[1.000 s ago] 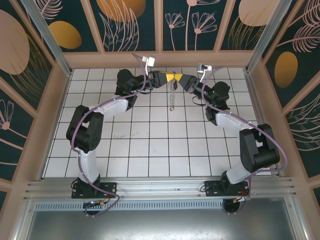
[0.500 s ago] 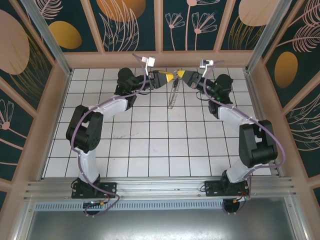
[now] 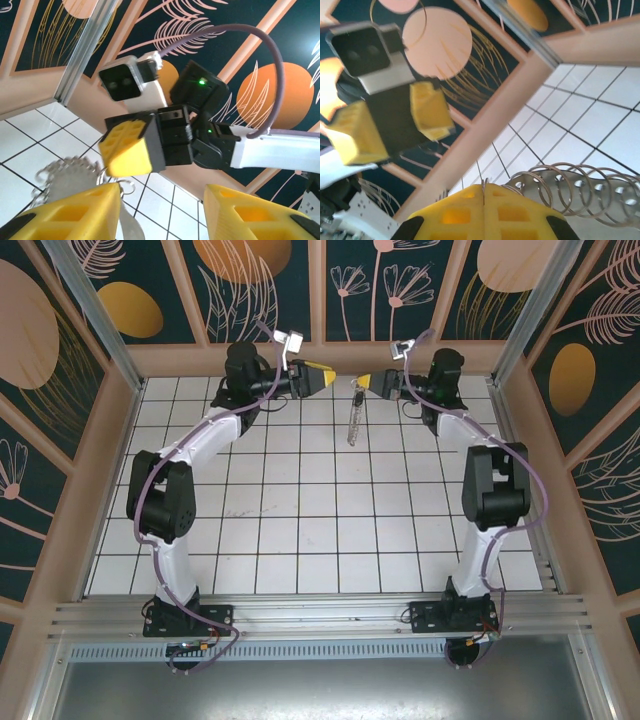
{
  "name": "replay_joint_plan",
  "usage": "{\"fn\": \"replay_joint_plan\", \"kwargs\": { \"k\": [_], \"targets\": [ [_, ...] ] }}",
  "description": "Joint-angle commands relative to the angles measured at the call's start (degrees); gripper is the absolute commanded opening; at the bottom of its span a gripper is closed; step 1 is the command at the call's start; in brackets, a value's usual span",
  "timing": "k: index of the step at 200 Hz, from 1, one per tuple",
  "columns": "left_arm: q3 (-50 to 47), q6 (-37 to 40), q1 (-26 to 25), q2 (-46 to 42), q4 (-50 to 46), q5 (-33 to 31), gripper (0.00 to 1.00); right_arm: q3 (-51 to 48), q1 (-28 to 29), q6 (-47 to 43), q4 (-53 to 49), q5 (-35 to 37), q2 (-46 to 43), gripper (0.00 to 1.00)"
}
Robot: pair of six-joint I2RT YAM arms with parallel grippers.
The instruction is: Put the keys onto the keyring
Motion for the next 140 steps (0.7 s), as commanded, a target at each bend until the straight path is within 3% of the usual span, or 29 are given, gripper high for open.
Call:
{"fn": "replay_joint_plan", "kwargs": {
  "k": [1,32,60,80,140],
  "targets": [
    [4.3,5.5,0.5,2.3,-8.0,1.8,0.47,7.9,-0.2,-7.8,-10.3,-6.9,3.5,0.0],
    [10.7,8.6,1.1,6.5,-14.9,3.1,0.47,19.1,0.3,-21.0,-31.0,-9.8,9.6,0.0],
    [14.5,9.0,1.1,10.0,-17.7,5.2,0.38,27.8,1.2,-33.2,-48.4,-12.3,13.5,0.0],
    [15.3,9.3,1.1,11.4,-18.9,6.3,0.32,28.2,1.8,-34.1,-49.6,-12.3,13.6,0.0],
    [13.1,7.8,1.2,11.7,-16.8,8.3,0.3,28.6,2.6,-33.8,-49.6,-11.6,13.3,0.0]
  ]
}}
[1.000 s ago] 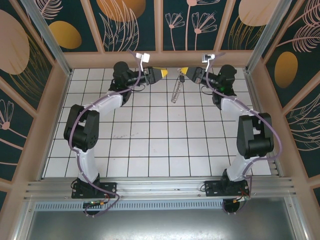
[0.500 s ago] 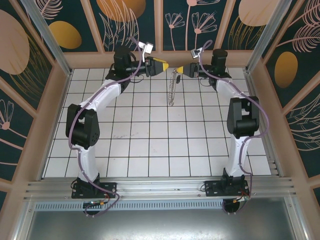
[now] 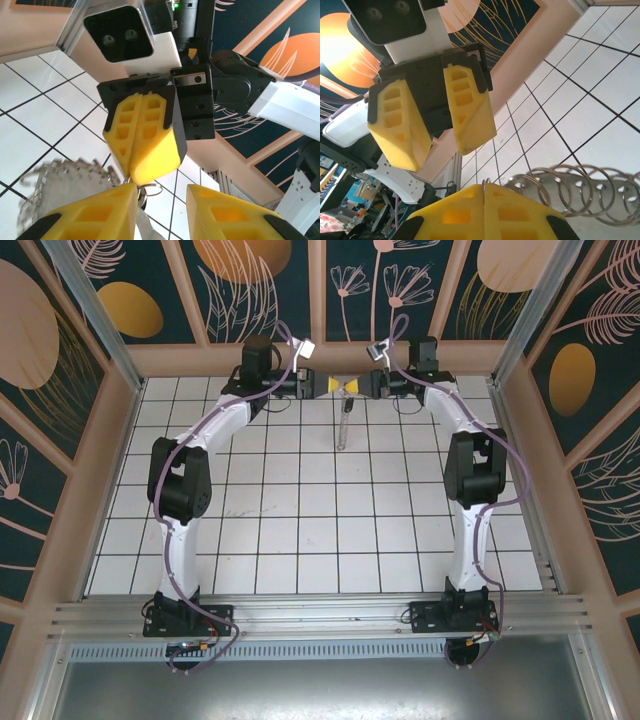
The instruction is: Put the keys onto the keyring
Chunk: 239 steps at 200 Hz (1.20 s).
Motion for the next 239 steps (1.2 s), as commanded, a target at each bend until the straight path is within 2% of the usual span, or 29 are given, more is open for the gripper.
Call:
{"fn": "replay_joint_plan", "kwargs": {
  "k": [1,65,239],
  "targets": [
    [-0.1,-0.1,0.3,0.1,1.5,2.3,0.3,2.6,0.3,-2.1,-1.7,-2.5,0.0,0.0],
    [-3.7,-1.1,0.2,0.6,4.0,1.6,0.29,2.5,0.6,-2.1,-1.6,-2.4,-0.1,0.0],
    [-1.8,-4.4,-0.8,3.4,7.2,1.4,0.29,2.8,1.0,-1.7,-1.4,-2.0,-0.3,0.0]
  ]
}}
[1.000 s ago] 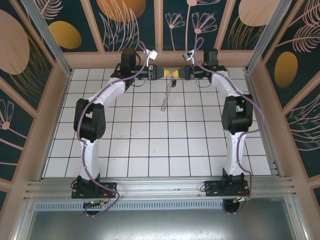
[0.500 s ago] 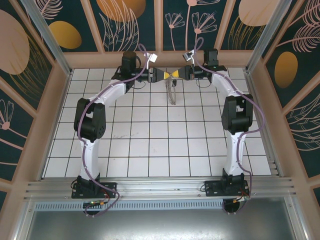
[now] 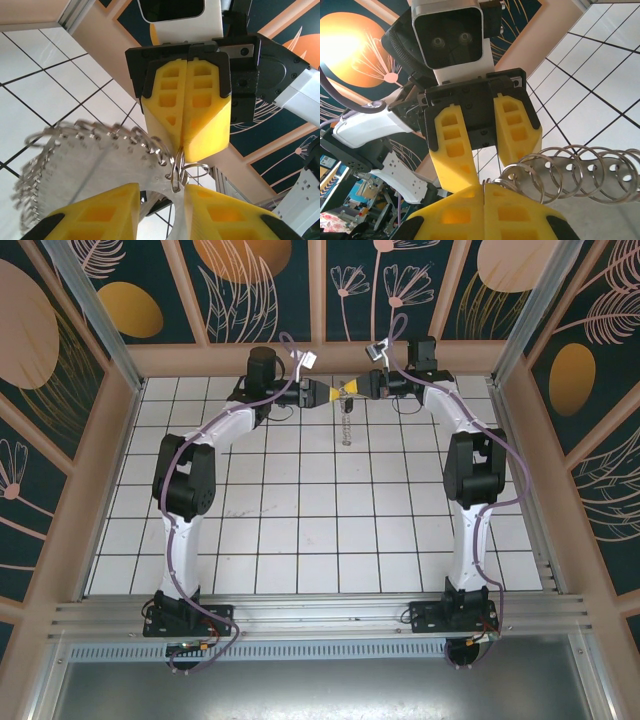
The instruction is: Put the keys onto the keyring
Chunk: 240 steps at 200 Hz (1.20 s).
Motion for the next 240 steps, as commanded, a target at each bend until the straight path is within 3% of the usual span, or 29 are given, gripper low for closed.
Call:
{"fn": "replay_joint_plan", "kwargs": {
  "k": [1,100,164,218,240],
  "targets": [
    [1.8,-0.6,-0.4,0.8,2.5,1.0,0.29,2.1,0.7,-1.3,-0.1,-2.1,-0.3,0.0],
    [1.8,-3.6,-0.7,0.6,6.8,0.9,0.3,1.6,1.1,-1.4,-0.1,-1.7,-0.2,0.0],
    [1.5,-4.4,-1.1,0.9,8.0,1.2,0.15,1.5,1.1,-1.4,-0.1,-1.5,-0.1,0.0],
    [1.2,-4.2,-1.9,0.9,8.9,1.8,0.09,1.6,1.1,-1.2,0.0,-1.4,0.0,0.0],
    [0.8,-4.0,-2.3,0.6,9.4,1.5,0.0,1.6,1.1,-1.1,0.2,-1.3,0.1,0.0]
  ]
}}
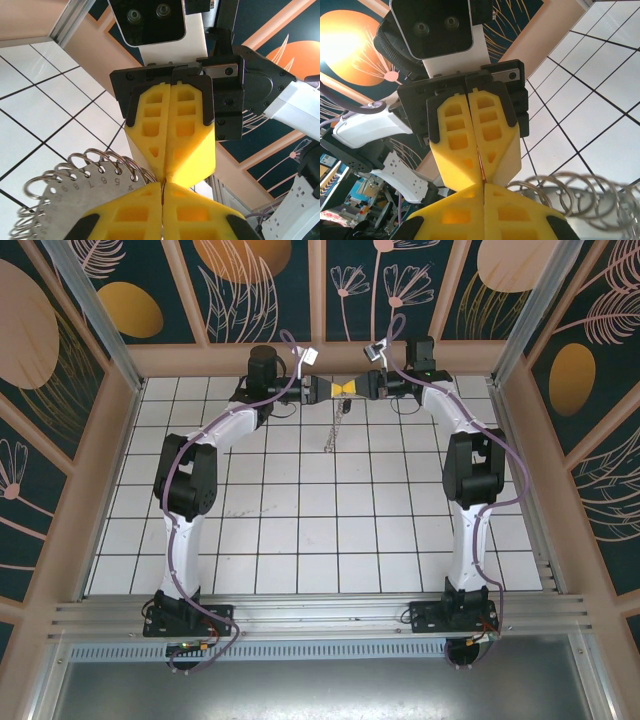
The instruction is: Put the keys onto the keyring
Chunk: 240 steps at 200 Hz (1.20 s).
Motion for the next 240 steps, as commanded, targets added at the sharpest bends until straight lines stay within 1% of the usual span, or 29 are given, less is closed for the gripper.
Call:
{"fn": "replay_joint_plan", "kwargs": {
  "k": [1,24,39,52,74,88,108,137,158,174,204,240],
  "targets": [
    [0.4,0.0,-1.6,0.1,3.0,1.4,0.0,1.6,0.5,-1.1,0.2,-1.3,0.0,0.0],
    [-0.7,-1.1,-1.7,-0.5,5.2,0.6,0.0,1.6,0.5,-0.9,0.1,-1.1,0.0,0.0],
    [-3.1,-2.6,-1.7,-1.5,8.8,-0.3,0.0,1.6,0.5,-0.7,0.2,-0.2,-0.4,0.0],
    [-5.5,-3.9,-1.7,-2.6,12.4,-1.1,0.0,1.4,0.2,0.1,0.9,1.2,-1.2,0.08],
    [-9.0,-6.0,-1.7,-4.3,17.9,-2.8,0.0,-0.9,-0.4,4.8,6.9,3.2,-3.6,0.22],
    [-10.5,-7.3,-1.6,-5.2,20.7,-3.5,0.0,-4.0,-0.8,9.4,13.3,4.9,-5.8,0.28],
    [-11.0,-7.9,-1.6,-6.0,22.1,-4.0,0.0,-8.9,-2.0,16.7,23.3,7.8,-8.8,0.33],
    [-11.0,-8.1,-1.6,-7.2,22.9,-3.8,0.0,-20.3,-5.0,31.2,44.6,14.0,-14.3,0.35],
    [-10.7,-8.0,-1.6,-7.9,23.4,-2.7,0.0,-30.4,-7.0,37.5,56.2,20.0,-18.8,0.35],
    [-10.6,-7.8,-1.5,-8.5,23.8,-2.1,0.0,-37.2,-7.3,36.7,58.9,25.5,-22.3,0.35],
    [-10.5,-8.3,-1.5,-9.3,25.0,-1.8,0.0,-48.0,-5.3,31.5,60.8,33.1,-28.3,0.36],
    [-10.1,-10.4,-1.6,-9.3,27.9,-0.8,0.0,-55.2,-1.1,22.6,59.2,39.9,-33.2,0.39]
  ]
}}
